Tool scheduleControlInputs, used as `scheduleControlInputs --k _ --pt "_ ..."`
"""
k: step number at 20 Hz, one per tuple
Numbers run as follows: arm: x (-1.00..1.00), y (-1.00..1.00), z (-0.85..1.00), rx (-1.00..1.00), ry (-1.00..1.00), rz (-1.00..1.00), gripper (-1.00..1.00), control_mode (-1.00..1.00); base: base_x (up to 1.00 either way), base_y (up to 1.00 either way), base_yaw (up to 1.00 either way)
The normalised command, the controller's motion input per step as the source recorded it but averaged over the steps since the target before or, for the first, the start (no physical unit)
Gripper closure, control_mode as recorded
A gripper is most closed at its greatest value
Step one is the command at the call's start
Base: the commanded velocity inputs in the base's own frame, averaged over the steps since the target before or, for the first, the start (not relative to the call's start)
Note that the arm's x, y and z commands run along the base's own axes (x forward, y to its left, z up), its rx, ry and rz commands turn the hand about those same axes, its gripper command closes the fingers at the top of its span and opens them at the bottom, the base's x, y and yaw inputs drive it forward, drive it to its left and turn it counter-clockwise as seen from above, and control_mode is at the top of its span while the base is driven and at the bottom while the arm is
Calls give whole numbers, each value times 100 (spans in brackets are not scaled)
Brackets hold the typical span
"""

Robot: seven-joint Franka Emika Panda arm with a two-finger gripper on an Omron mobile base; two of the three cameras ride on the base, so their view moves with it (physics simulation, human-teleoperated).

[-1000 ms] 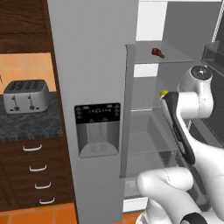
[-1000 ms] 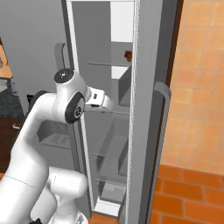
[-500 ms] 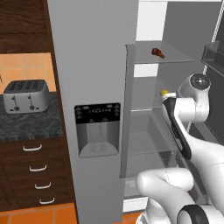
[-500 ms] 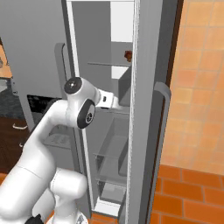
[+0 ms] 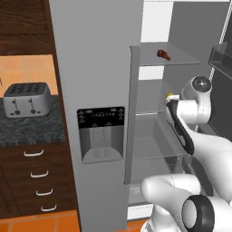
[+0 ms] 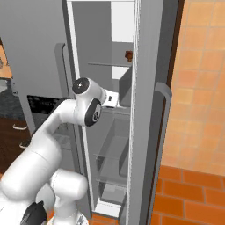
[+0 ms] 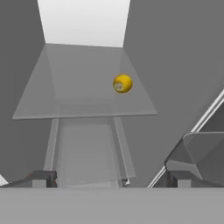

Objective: Place one lemon and one chicken drumstick in each tupperware on the nearby counter, to pack two identical lunches.

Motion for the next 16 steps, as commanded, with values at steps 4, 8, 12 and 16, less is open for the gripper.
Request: scheduleControlInputs --k 4,8,12,16 --pt "78 -41 -4 1 5 0 -100 -100 0 0 0" --pt "91 -21 -22 0 0 -1 -100 -100 0 0 0" --pt "59 -17 -30 0 0 -8 -100 -100 0 0 0" --pt "31 -22 -14 1 0 -11 -100 -100 0 0 0"
